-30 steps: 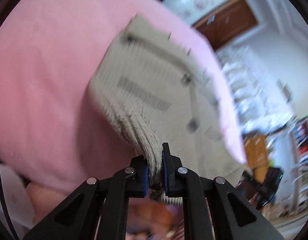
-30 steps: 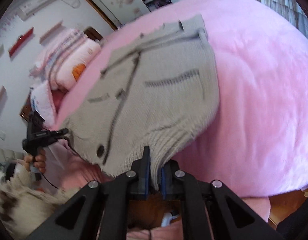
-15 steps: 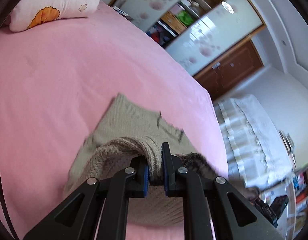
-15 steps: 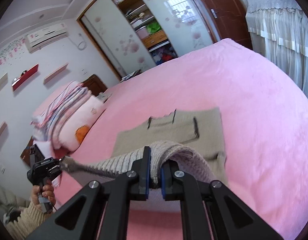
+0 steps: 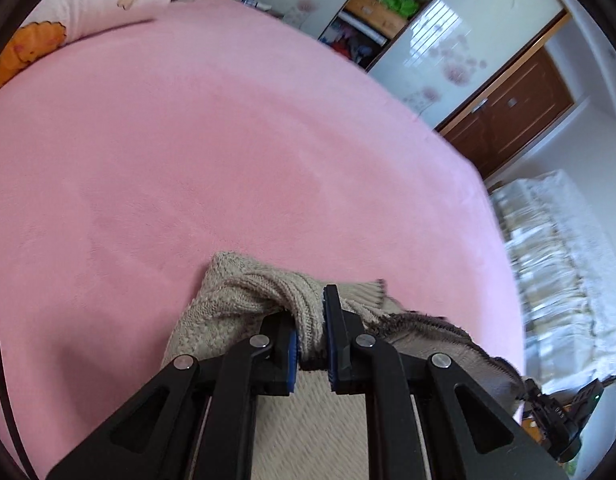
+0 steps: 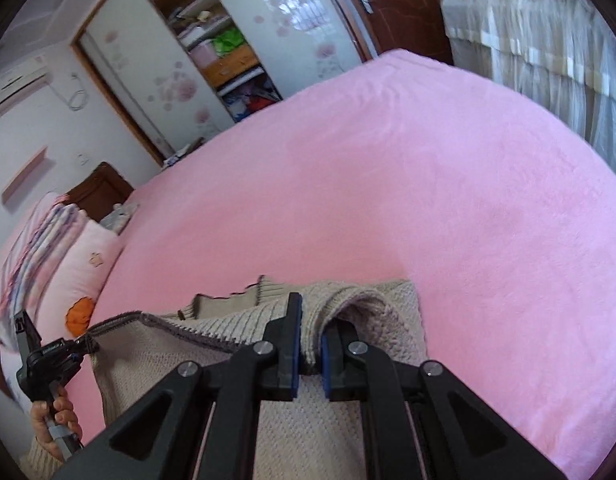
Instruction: Fold large clothes
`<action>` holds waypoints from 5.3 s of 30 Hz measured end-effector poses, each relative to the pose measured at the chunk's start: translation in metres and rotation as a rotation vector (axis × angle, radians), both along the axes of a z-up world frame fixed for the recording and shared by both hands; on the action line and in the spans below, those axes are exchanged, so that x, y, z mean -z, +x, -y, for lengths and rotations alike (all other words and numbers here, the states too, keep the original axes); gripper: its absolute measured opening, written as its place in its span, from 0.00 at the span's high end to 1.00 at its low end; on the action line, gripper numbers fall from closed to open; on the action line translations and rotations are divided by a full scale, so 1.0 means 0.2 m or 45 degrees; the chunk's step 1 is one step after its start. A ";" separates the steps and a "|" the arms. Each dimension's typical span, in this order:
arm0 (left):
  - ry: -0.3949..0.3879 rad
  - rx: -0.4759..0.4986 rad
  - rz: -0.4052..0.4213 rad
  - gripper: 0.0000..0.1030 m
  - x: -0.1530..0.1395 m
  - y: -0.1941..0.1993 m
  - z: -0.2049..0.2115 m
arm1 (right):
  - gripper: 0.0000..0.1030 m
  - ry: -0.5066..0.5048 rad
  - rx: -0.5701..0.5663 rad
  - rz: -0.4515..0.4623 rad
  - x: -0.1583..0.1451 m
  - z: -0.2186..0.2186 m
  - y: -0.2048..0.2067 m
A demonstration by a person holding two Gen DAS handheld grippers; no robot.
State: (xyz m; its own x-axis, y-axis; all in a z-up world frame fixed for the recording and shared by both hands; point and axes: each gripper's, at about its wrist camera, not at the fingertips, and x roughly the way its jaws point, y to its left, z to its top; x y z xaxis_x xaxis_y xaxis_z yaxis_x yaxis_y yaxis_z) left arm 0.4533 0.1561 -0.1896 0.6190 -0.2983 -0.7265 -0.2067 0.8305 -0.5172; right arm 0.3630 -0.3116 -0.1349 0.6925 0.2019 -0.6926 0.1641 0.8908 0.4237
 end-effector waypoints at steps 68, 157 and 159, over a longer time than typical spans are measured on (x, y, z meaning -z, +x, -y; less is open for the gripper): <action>0.595 0.204 -0.068 0.41 0.12 0.15 0.28 | 0.95 -0.356 0.020 -0.113 0.10 -0.19 0.17; 0.444 0.259 0.389 0.90 -0.15 -0.84 0.79 | 0.96 -0.093 -0.531 -0.114 0.45 -1.29 -0.23; 0.485 0.317 0.430 0.90 -0.21 -0.84 0.94 | 0.97 -0.076 -0.498 -0.079 0.38 -1.19 -0.27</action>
